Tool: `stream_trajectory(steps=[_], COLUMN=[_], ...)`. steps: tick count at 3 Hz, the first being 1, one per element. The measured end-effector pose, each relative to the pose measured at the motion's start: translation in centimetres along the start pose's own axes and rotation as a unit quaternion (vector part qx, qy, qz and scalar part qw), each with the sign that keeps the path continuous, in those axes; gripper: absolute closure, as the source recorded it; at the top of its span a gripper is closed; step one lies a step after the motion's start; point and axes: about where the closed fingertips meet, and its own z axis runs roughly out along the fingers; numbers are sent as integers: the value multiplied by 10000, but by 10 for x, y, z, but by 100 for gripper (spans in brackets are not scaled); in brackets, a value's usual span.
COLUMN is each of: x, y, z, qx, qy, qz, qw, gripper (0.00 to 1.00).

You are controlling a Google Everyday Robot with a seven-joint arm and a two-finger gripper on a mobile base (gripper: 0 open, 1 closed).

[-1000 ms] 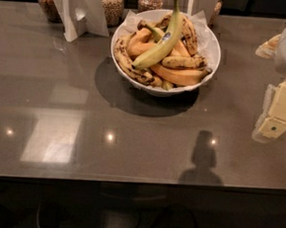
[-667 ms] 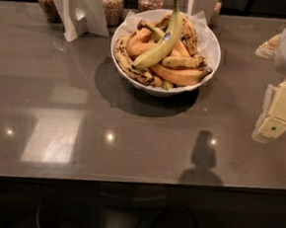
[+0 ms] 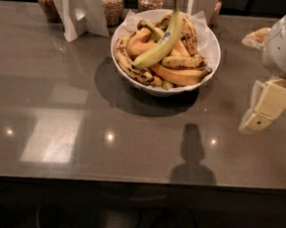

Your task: Pick banana from white bowl

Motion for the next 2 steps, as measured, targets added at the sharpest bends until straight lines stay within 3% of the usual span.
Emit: stream_trajectory(steps=[1,2], x=[-24,-56], y=[-26,-54], z=[10,22], qx=[371,518], qy=[-458,-922], qz=[-571,-1376], qw=[9966,9848], gripper=[0,0])
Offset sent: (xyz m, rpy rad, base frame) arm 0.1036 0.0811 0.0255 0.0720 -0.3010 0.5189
